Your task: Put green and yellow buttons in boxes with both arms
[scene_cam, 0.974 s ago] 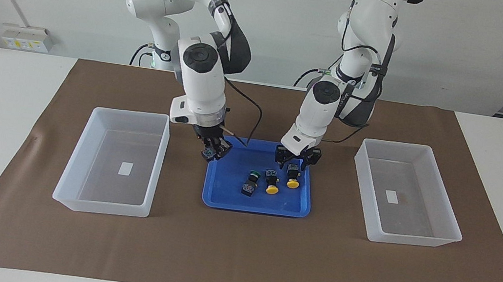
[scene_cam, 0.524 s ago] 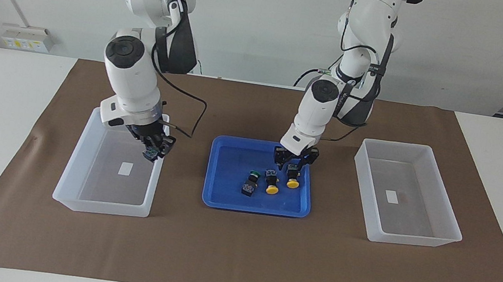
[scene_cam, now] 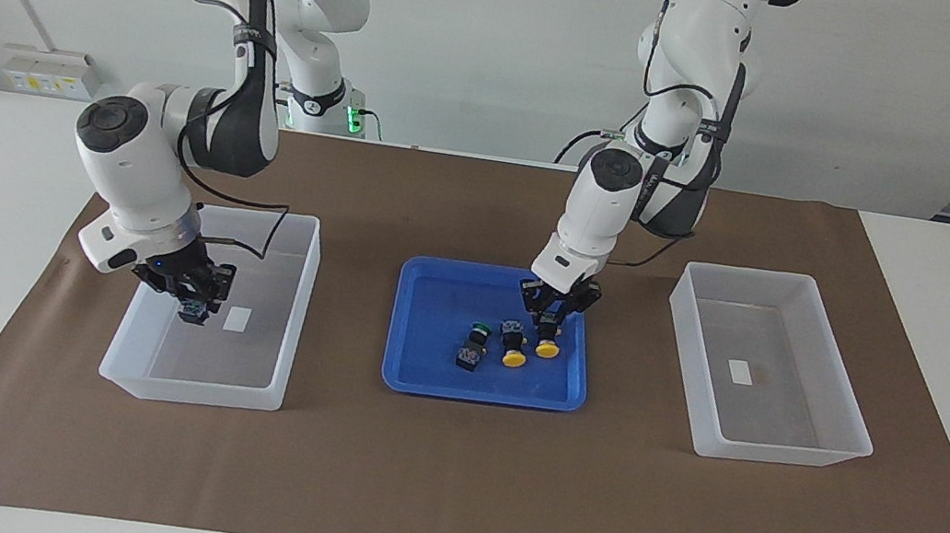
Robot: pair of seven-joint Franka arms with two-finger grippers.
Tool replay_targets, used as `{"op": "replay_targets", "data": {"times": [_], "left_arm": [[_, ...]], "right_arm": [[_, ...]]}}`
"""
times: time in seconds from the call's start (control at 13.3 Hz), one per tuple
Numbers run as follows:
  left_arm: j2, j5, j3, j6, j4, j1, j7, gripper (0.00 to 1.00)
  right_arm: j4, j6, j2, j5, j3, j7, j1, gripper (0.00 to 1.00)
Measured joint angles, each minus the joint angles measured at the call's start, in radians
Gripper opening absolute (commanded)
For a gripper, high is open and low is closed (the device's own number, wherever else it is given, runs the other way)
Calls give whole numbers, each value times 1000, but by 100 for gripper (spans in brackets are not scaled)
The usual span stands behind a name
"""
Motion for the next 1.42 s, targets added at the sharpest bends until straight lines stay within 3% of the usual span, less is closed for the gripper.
{"op": "replay_targets", "data": {"times": [0.3, 0.6, 0.67, 0.75, 0.82, 1.12, 1.42], "left_arm": [[-117, 0, 14, -99, 10, 63, 52, 0], [-190, 0, 21, -190, 44, 229, 242, 0], [-188, 0, 22, -187, 54, 279, 304, 0], [-185, 0, 23, -179, 59, 328, 360, 0], [-181, 0, 24, -162, 62, 375, 415, 0], [-140, 0, 24, -83, 63, 510, 604, 0], [-46, 0, 22, -20, 97, 528, 618, 0]], "right_arm": [[-37, 106, 45, 1, 5, -8, 1, 0], [-40, 175, 93, 14, 9, -5, 2, 0], [-40, 180, 100, 29, 10, -5, 3, 12], [-40, 181, 103, 48, 12, -5, 4, 61], [-40, 182, 103, 59, 13, -4, 4, 100], [-28, 176, 89, 71, 15, 16, 6, 100], [-2, 65, -13, 72, 26, 136, 44, 100]]}}
